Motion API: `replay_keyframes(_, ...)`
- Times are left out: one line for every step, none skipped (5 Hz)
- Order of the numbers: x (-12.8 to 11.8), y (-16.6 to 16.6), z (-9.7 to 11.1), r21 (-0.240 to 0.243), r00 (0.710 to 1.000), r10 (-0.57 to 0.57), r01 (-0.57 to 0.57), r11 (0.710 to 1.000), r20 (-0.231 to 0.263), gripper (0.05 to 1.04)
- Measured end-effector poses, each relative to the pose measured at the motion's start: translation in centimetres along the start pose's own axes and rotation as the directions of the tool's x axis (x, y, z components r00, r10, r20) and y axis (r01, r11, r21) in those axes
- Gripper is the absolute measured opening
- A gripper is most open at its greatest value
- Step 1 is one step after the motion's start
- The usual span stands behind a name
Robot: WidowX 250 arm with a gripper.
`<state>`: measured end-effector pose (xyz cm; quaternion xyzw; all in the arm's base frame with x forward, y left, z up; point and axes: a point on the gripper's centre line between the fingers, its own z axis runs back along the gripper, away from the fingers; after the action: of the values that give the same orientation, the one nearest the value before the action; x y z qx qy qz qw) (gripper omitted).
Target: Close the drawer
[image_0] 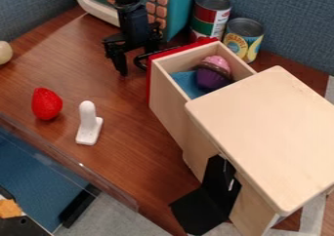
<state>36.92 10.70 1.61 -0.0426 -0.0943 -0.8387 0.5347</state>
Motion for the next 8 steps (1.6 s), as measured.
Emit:
replay_keyframes(1.3,-0.3,-0.8,-0.018,0.999,-0.011,0.012,1.0,0.03,1.001)
replay_keyframes(2.8,-0.9,-1.1,-0.025,0.999,-0.022,0.023,0.999,0.049,1.001)
replay_keyframes(5.2,-1.2,-1.4,-0.023,0.996,-0.063,0.064,0.998,0.065,1.001)
replay_keyframes(7.5,-1.7,-1.7,-0.024,0.992,-0.101,0.103,0.994,0.076,1.001)
replay_keyframes(9.3,-1.6,-2.2,-0.034,0.987,-0.141,0.144,0.989,0.08,1.001)
replay_keyframes(10.1,-1.7,-2.4,-0.032,0.985,-0.154,0.157,0.987,0.075,1.001)
replay_keyframes(12.0,-2.0,-2.7,-0.04,0.98,-0.178,0.182,0.982,0.093,1.001)
replay_keyframes(12.6,-2.4,-2.8,-0.044,0.979,-0.17,0.176,0.983,0.108,1.001)
